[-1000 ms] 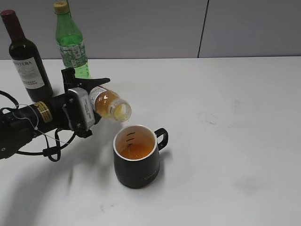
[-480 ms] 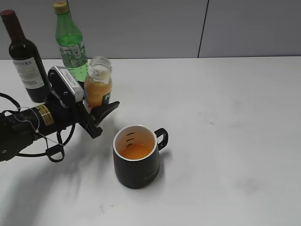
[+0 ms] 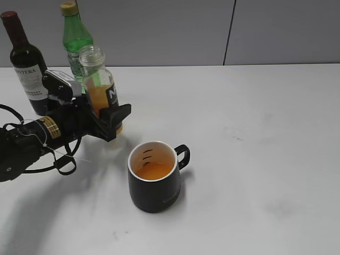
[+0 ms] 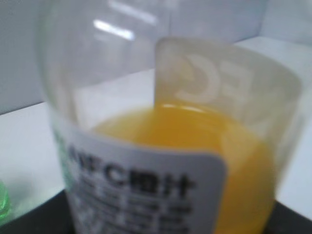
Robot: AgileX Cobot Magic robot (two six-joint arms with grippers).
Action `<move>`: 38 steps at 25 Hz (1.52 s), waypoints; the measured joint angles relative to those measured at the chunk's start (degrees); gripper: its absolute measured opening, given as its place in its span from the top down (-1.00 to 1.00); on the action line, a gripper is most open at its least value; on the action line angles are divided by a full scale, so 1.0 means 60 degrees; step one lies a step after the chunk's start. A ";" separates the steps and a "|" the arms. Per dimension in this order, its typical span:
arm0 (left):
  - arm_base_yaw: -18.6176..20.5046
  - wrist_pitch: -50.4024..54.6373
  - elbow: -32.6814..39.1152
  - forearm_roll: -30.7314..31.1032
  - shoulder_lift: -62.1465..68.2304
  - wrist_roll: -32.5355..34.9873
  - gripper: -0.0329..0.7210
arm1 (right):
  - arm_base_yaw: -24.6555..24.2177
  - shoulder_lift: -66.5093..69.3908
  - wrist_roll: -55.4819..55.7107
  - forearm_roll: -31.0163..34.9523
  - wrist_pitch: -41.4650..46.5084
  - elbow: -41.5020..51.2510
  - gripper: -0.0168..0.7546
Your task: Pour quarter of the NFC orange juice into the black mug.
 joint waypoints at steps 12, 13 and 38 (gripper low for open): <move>-0.0290 -0.0025 -0.1189 -0.0044 0.1209 -0.0652 -0.33 | 0.0000 0.0000 0.0000 0.0000 0.0000 0.0000 -0.51; -0.0344 -0.0025 -0.1270 -0.0044 0.1296 -0.0652 -0.33 | 0.0000 0.0000 0.0000 0.0000 0.0000 0.0000 -0.51; -0.0504 -0.0265 -0.0730 -0.0385 0.1556 -0.0320 -0.81 | 0.0000 0.0000 0.0000 0.0000 0.0000 0.0000 -0.51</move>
